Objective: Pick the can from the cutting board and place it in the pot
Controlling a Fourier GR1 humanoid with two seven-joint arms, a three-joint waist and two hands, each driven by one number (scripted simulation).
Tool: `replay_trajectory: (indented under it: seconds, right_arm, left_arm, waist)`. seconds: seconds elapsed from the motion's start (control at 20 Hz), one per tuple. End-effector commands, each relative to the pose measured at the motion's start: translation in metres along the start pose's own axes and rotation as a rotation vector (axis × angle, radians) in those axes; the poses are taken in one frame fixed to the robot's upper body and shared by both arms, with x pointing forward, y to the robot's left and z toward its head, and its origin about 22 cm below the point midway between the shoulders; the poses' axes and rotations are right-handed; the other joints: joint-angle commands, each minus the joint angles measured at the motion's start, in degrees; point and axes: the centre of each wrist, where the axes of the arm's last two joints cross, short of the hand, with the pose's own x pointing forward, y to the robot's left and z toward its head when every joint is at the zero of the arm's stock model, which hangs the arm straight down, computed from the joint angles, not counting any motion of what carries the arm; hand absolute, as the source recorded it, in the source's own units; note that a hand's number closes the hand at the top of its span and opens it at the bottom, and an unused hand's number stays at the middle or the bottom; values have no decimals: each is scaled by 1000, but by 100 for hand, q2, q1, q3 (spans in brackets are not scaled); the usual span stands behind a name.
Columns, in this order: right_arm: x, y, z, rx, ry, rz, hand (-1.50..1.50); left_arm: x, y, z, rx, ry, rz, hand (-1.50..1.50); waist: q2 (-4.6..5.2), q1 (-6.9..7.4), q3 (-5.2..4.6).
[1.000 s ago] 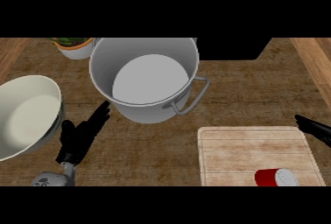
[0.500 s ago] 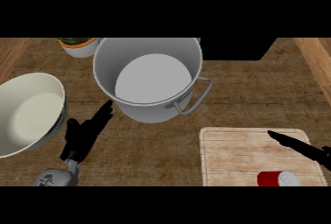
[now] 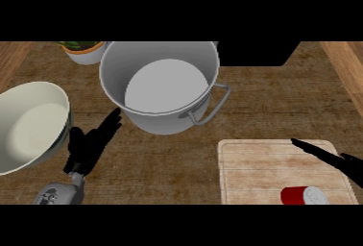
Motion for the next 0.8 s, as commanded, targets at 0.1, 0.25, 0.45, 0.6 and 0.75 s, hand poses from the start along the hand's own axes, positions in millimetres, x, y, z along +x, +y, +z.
replay_trajectory:
  seconds: [0.1, 0.25, 0.45, 0.6, 0.75]
  right_arm:
    - [-19, -14, -5, 4, -30, -40, -150]
    - [-39, -12, 3, 31, -67, -145, -150]
    - [-53, -8, 4, 65, -130, -247, -150]
    - [-59, 6, 7, 71, -142, -345, -150]
    - [-76, 16, -14, 83, -121, -386, -150]
  left_arm:
    - [0, -5, -3, -8, -3, -12, 0]
    - [17, 11, 7, 5, -12, -2, 0]
    - [-6, -2, 7, 16, 6, -8, 0]
    - [-6, -15, 4, -2, 3, 7, 0]
    - [-2, 0, 2, 2, 3, 8, 0]
  waist:
    - [-4, -3, -2]
    - [-7, 8, -1]
    - [-4, 6, -3]
    - [-7, -20, -5]
    - [0, 7, -2]
